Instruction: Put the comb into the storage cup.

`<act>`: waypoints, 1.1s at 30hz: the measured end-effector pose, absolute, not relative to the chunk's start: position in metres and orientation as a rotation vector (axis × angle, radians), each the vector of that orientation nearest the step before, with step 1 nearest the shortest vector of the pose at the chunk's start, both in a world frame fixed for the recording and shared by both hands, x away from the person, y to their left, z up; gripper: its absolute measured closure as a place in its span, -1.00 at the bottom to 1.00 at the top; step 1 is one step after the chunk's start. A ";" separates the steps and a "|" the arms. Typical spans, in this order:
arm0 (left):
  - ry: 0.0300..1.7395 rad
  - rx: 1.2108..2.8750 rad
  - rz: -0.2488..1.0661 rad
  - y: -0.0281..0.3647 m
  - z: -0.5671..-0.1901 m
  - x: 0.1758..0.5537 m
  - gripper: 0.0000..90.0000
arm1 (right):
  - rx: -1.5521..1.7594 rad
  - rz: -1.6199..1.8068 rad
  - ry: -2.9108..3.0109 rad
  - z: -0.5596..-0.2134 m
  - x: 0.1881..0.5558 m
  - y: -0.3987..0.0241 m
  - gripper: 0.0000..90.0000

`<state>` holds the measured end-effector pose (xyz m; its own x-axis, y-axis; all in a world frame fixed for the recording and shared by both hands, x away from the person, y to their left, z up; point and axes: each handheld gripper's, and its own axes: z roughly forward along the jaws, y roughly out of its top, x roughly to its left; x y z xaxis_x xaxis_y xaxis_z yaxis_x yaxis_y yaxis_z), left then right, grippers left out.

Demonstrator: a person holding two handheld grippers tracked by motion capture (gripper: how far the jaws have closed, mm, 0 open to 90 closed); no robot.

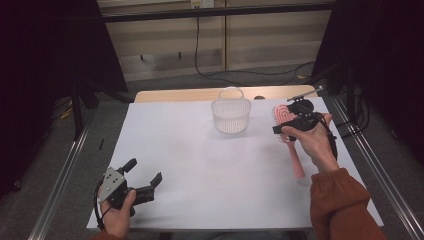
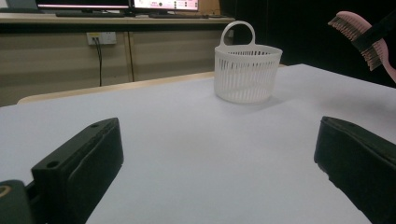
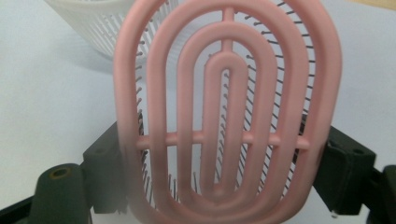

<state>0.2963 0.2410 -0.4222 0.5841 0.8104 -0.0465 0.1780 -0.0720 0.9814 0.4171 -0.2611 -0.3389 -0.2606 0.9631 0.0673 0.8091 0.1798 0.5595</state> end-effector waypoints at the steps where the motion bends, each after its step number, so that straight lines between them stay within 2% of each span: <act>1: 0.851 1.589 0.643 0.241 -0.422 0.296 -0.97 | 1.689 0.724 2.160 -0.339 0.417 -0.261 -0.57; 33: 0.848 1.585 0.647 0.241 -0.422 0.296 -0.97 | 1.540 0.987 2.030 -0.320 0.410 -0.258 -0.57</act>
